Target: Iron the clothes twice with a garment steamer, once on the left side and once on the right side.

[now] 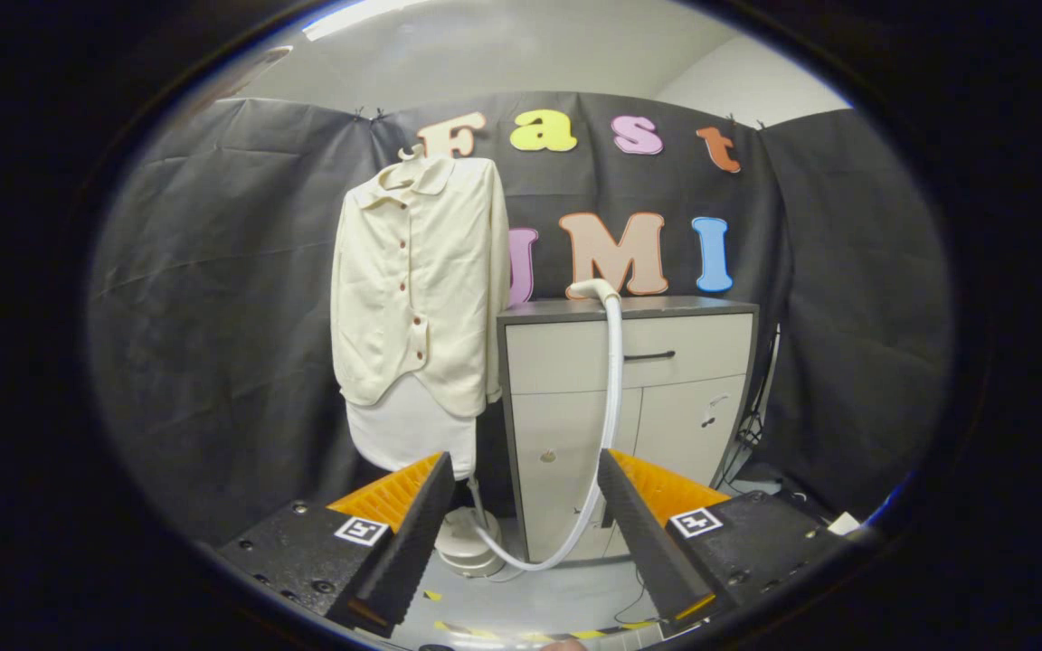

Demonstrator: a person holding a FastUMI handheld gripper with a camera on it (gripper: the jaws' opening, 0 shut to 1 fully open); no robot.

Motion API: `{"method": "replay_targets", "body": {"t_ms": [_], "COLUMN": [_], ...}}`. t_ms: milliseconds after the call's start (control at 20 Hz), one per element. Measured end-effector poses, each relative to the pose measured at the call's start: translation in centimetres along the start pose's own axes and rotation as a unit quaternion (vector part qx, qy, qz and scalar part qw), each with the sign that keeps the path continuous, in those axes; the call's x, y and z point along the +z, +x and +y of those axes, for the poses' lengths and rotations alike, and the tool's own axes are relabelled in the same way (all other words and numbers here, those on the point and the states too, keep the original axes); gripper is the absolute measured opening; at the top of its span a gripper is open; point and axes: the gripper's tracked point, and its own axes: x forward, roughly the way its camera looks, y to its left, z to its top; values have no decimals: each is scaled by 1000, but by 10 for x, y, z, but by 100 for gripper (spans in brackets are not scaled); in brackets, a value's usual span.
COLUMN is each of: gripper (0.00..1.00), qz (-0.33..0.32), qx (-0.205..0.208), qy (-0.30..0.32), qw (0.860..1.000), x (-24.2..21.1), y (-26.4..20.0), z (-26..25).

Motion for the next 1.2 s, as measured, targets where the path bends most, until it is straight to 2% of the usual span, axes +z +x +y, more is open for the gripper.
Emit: {"method": "replay_targets", "body": {"t_ms": [400,600,900,1200], "gripper": [97,97,97,98], "qz": [6,6,-4,-6], "qx": [0,-13,-33,-18], "qy": [-2,0,-3,-8], "qw": [1000,1000,999,1000], "x": [-3,0,22,46], "y": [20,40,80,135], "z": [7,5,-11,-41]}}
